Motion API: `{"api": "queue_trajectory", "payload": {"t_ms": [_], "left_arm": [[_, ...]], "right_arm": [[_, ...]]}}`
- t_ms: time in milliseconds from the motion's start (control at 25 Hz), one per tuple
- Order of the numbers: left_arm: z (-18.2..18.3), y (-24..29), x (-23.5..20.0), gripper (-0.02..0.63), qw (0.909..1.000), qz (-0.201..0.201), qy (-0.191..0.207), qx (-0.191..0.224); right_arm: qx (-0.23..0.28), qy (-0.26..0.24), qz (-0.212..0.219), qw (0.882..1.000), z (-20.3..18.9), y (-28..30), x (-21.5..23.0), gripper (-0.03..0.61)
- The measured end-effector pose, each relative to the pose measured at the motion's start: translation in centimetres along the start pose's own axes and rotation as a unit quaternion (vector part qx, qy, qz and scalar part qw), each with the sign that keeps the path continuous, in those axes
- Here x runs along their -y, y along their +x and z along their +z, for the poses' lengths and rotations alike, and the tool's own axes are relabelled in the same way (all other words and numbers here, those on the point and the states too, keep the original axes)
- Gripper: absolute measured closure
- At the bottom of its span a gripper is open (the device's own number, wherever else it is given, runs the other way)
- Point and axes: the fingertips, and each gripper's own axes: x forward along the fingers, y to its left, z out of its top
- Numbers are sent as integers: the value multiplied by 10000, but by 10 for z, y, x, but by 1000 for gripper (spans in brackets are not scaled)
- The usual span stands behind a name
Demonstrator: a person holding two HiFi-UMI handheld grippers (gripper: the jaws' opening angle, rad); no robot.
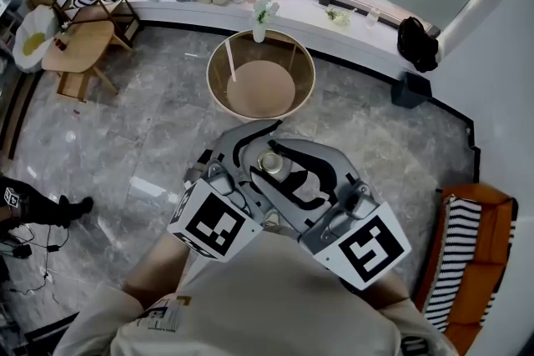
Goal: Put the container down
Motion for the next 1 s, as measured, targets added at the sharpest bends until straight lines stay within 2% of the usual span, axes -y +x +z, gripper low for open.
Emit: {"api": "queue_trajectory", "payload": {"t_ms": [480, 800, 1000], "left_arm": [[15, 36, 19, 273, 9996, 217, -130, -99], [16, 51, 21, 272, 9995, 260, 106, -139], [9, 52, 19, 273, 9994, 339, -25, -65]], "right_arm": [[175, -28, 249, 9995, -7, -44, 20, 440], [225, -40, 237, 9995, -13, -54, 30, 440], [225, -115, 269, 9993, -18, -49, 31, 440]]}}
